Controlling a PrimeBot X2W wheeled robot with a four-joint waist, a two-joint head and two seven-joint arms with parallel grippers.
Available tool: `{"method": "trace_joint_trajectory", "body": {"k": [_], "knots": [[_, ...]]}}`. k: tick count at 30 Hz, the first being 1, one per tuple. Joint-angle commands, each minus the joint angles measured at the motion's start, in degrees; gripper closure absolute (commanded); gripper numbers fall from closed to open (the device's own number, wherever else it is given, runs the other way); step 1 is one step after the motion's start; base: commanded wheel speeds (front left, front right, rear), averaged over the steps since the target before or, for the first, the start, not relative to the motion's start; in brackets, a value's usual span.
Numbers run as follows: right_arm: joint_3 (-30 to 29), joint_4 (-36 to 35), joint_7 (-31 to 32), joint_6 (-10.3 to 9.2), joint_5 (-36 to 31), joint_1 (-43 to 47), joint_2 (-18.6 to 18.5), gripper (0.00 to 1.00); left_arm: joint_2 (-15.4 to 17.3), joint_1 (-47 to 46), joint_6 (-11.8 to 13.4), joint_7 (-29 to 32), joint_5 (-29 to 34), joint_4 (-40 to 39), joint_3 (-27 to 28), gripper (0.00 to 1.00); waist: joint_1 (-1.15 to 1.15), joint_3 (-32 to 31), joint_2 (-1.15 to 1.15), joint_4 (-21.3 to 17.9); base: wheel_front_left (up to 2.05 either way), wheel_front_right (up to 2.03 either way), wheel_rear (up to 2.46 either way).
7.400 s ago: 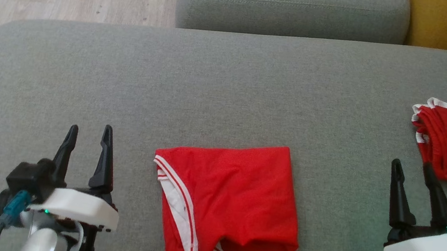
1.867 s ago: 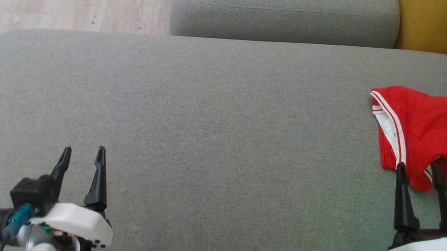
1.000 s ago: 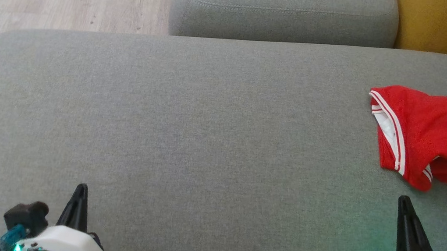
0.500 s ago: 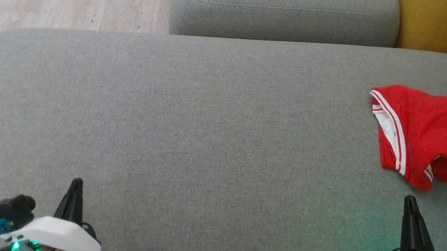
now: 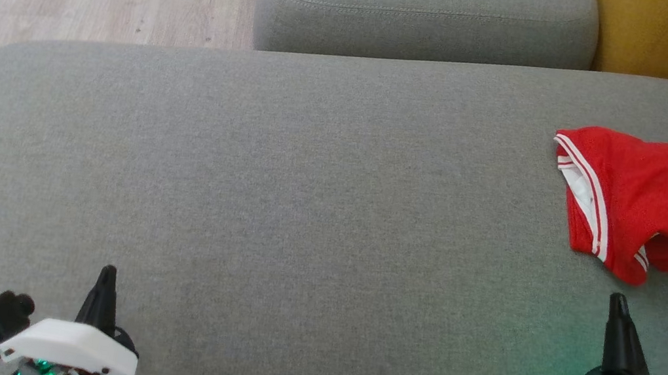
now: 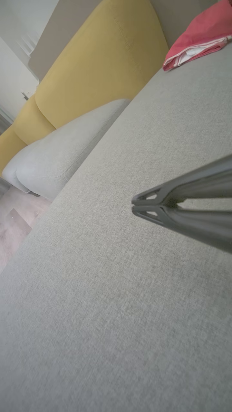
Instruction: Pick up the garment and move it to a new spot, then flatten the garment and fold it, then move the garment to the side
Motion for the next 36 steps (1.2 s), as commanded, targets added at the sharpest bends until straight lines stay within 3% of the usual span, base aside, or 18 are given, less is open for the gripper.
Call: {"method": "trace_joint_trajectory", "body": {"k": [1,36], "knots": [[-0.61,-2.18,0.30,0.17,1.74,-3.62,-0.47,1.00,0.20,-3.66,-0.57,0.32,-1.71,-2.25,1.18,1.00,0.00,0.02,0.00,0.01,0.00,0.00,0.00],[-4.34,-3.32,5.95,0.29,21.57,-4.86,2.65,1.00,0.32,-5.96,-3.68,5.94,-23.32,-3.01,4.83,1.00,0.00,0.42,0.00,0.18,0.00,0.00,0.00]]}}
